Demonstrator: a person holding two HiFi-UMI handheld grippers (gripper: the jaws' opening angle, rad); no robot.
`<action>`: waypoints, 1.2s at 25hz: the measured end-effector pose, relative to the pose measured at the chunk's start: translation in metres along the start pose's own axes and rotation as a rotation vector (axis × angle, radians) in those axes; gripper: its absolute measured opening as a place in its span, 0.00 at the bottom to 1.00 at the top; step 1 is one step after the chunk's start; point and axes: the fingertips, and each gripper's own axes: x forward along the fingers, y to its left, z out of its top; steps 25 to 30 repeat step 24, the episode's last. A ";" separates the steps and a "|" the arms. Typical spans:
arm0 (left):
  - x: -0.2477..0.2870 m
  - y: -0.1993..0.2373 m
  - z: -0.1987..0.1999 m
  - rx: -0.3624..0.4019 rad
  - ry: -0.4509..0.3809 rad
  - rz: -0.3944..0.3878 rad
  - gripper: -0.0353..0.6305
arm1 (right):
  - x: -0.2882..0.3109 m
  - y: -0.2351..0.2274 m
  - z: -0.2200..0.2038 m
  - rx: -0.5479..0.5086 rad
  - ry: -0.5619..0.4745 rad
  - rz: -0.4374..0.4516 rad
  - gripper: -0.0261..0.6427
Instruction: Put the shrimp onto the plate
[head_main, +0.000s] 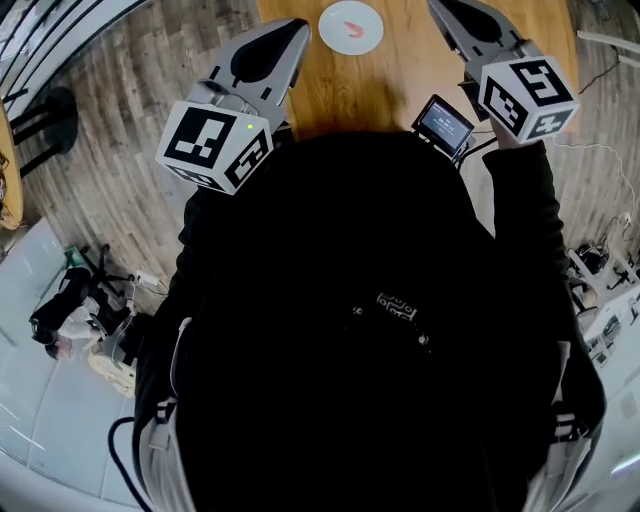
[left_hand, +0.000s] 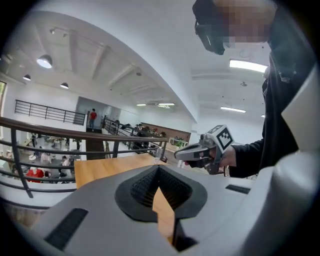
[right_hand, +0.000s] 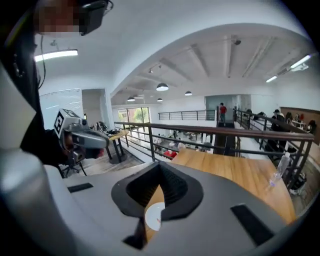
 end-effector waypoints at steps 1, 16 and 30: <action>0.005 -0.003 0.004 0.011 -0.003 -0.019 0.06 | -0.008 0.004 0.010 -0.021 -0.025 0.000 0.07; 0.013 -0.023 0.016 0.065 -0.005 -0.150 0.06 | -0.049 0.032 0.037 -0.004 -0.101 -0.038 0.07; 0.016 -0.033 0.013 0.072 0.005 -0.171 0.06 | -0.059 0.031 0.032 -0.011 -0.103 -0.033 0.07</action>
